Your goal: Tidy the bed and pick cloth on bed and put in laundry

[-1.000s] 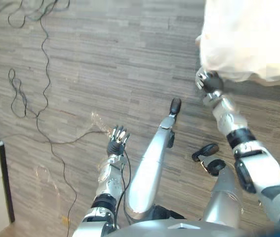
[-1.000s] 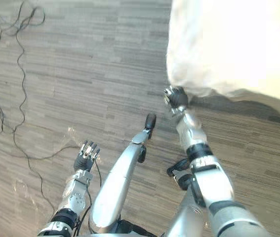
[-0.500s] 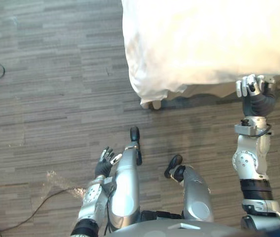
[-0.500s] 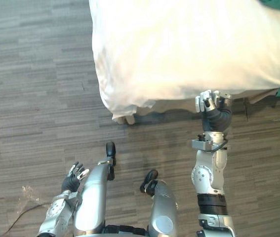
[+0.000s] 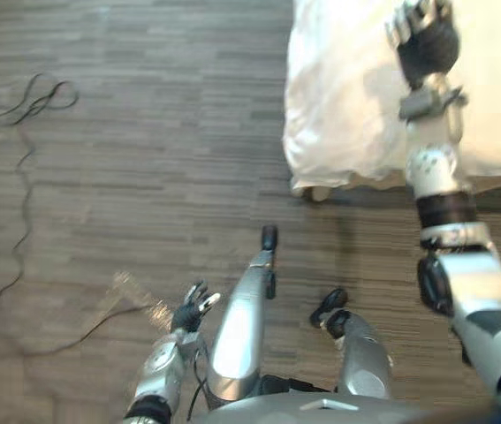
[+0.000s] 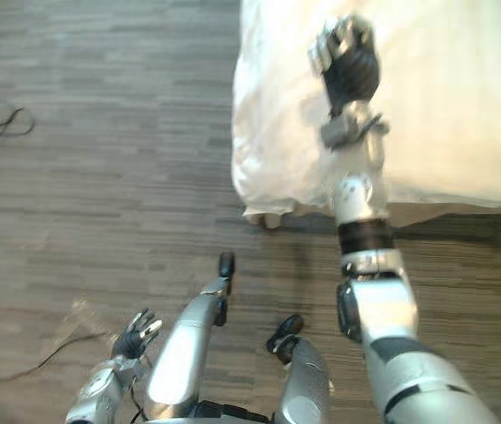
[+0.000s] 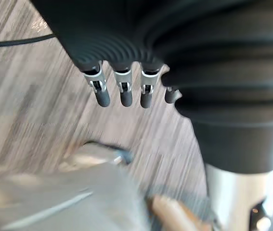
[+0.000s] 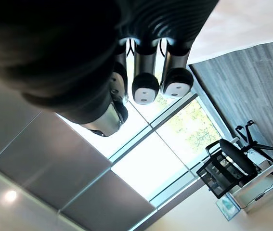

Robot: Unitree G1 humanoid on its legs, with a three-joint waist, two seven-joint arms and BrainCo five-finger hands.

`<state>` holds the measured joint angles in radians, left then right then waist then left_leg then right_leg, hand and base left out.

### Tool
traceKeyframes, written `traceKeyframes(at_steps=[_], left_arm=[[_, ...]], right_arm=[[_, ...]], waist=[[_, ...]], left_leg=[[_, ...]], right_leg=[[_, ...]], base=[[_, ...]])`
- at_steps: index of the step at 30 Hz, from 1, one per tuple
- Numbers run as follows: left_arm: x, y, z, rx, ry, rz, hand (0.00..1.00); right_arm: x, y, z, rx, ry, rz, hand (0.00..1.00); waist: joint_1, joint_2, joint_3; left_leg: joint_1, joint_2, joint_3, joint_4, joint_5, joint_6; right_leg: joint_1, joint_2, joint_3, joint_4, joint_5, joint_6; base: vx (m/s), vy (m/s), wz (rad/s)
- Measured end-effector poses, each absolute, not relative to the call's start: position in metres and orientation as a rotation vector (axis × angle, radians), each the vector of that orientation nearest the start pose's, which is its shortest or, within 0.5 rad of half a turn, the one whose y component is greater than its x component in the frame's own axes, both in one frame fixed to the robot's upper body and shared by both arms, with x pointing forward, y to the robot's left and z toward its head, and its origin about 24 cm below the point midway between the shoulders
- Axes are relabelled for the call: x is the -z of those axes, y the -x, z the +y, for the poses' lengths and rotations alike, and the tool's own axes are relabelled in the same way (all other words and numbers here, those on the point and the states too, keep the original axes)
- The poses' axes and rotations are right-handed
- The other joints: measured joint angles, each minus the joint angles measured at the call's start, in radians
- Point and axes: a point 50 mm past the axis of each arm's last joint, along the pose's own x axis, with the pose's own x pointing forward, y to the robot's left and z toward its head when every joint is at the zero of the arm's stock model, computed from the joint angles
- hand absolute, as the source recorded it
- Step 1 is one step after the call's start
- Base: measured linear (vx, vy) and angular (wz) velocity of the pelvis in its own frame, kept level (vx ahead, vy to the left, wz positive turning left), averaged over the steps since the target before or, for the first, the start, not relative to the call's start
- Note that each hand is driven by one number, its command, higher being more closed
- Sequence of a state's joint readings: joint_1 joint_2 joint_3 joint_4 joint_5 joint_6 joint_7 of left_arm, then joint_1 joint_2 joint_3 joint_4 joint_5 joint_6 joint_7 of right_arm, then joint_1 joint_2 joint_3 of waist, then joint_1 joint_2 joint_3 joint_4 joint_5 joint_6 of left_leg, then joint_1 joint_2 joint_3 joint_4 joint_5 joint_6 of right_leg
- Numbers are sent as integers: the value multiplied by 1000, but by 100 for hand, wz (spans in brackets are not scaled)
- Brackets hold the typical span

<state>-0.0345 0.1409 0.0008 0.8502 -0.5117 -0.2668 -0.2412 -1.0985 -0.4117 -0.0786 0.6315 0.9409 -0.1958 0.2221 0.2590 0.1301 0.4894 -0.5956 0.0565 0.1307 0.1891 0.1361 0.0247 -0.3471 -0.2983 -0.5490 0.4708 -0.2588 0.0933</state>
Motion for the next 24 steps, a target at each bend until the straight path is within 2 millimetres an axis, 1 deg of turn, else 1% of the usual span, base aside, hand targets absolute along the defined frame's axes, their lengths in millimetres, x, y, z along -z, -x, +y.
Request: traceKeyframes(at_steps=[1,2,3,4,5,7,8,10,11,12,13,14,15,16,17,18,19,20,21,22,23,24], left_arm=[[93,-205,193,-56,400,429,0],[90,-209,191,-50,417,407,0],[87,-214,189,-43,436,378,0],[82,-221,188,-42,454,347,0],[79,-227,185,-45,479,323,0],[73,-237,173,-35,522,286,0],[69,-241,165,-24,543,269,0],[65,-244,158,-19,565,252,0],[63,-246,154,-28,577,253,0],[63,-246,153,-38,579,258,0],[62,-247,153,-57,585,259,0],[59,-247,153,-69,587,251,0],[58,-247,154,-75,589,245,0],[54,-248,156,-85,594,225,0],[49,-251,156,-93,606,205,0],[47,-252,156,-93,611,196,0],[41,-255,155,-88,622,178,0],[36,-256,156,-90,653,157,0],[34,-256,158,-92,659,148,0],[30,-256,161,-103,667,138,0],[28,-254,163,-116,680,137,0],[28,-253,163,-116,685,143,0]], right_arm=[[-307,-381,-209,-238,-559,-749,100],[-309,-380,-214,-217,-561,-763,100],[-316,-375,-217,-221,-563,-818,100],[-330,-366,-213,-248,-563,-891,100],[-336,-362,-213,-243,-564,-931,100],[-341,-358,-215,-190,-565,-953,100],[-342,-356,-215,-142,-560,-954,100],[-344,-353,-216,-94,-564,-959,100],[-343,-349,-217,-74,-578,-967,100],[-341,-347,-217,-69,-578,-971,100],[-335,-344,-220,-59,-578,-978,100],[-326,-342,-223,-45,-578,-981,100],[-321,-341,-225,-37,-577,-981,100],[-310,-339,-230,-13,-583,-978,100],[-293,-339,-241,39,-629,-955,100],[-281,-339,-248,83,-659,-929,100],[-249,-342,-265,200,-729,-845,100],[-210,-342,-276,311,-789,-742,100],[-188,-339,-280,364,-801,-686,100],[-148,-330,-280,442,-819,-579,100],[-122,-323,-275,492,-807,-502,100],[-100,-315,-270,536,-759,-432,100]], waist=[[13,28,6],[18,40,10],[22,51,13],[24,57,13],[25,58,13],[23,63,13],[22,64,12],[21,66,11],[10,67,10],[4,67,10],[-8,67,10],[-26,66,10],[-35,66,10],[-48,65,10],[-55,61,9],[-58,60,10],[-68,57,10],[-85,49,15],[-93,45,18],[-110,31,26],[-127,24,31],[-144,19,32]], left_leg=[[-33,-4,2,-3,13,5],[-50,-5,4,-3,17,8],[-76,-5,9,-1,23,9],[-112,-2,19,7,26,9],[-135,-2,30,13,27,8],[-159,-1,44,31,26,8],[-172,3,58,39,24,6],[-185,11,77,43,17,0],[-198,15,92,44,17,0],[-201,16,102,44,17,0],[-203,17,116,44,17,1],[-203,18,131,46,16,3],[-203,19,136,47,14,5],[-203,23,149,52,9,12],[-201,29,165,60,2,22],[-197,30,171,60,-1,25],[-188,30,185,57,-5,27],[-178,29,198,54,-12,27],[-170,29,205,51,-14,27],[-140,27,220,33,-15,27],[-112,26,229,19,-15,26],[-82,25,235,12,-19,24]], right_leg=[[-48,-9,8,23,-2,-4],[-71,-14,12,37,-4,-7],[-109,-21,20,58,-6,-11],[-164,-26,42,85,-10,-15],[-207,-37,59,115,-16,-21],[-249,-49,79,152,-24,-27],[-280,-51,101,170,-26,-29],[-313,-50,123,182,-27,-30],[-337,-49,142,186,-25,-37],[-346,-49,152,188,-23,-34],[-359,-49,169,188,-16,-30],[-366,-50,182,184,-8,-25],[-367,-49,185,179,-2,-25],[-367,-45,194,166,12,-24],[-367,-39,209,153,25,-20],[-365,-37,215,146,30,-17],[-359,-36,224,131,44,-18],[-351,-36,233,118,55,-15],[-344,-36,234,110,58,-14],[-322,-36,236,91,67,-9],[-296,-34,236,76,77,-3],[-264,-32,234,59,83,4]], base=[[0,0,0],[-18,-31,-5],[-29,-29,-16],[-43,-32,-25],[-45,-24,-25],[-70,-23,-18],[-87,-20,-20],[-92,-10,-31],[-76,-1,-34],[-55,9,-34],[-36,21,-25],[-30,35,-25],[-14,50,-25],[-5,47,-34],[0,43,-36],[10,51,-34],[24,61,-28],[33,59,-25],[51,43,-25],[59,26,-23],[94,21,-23],[111,4,-22]])
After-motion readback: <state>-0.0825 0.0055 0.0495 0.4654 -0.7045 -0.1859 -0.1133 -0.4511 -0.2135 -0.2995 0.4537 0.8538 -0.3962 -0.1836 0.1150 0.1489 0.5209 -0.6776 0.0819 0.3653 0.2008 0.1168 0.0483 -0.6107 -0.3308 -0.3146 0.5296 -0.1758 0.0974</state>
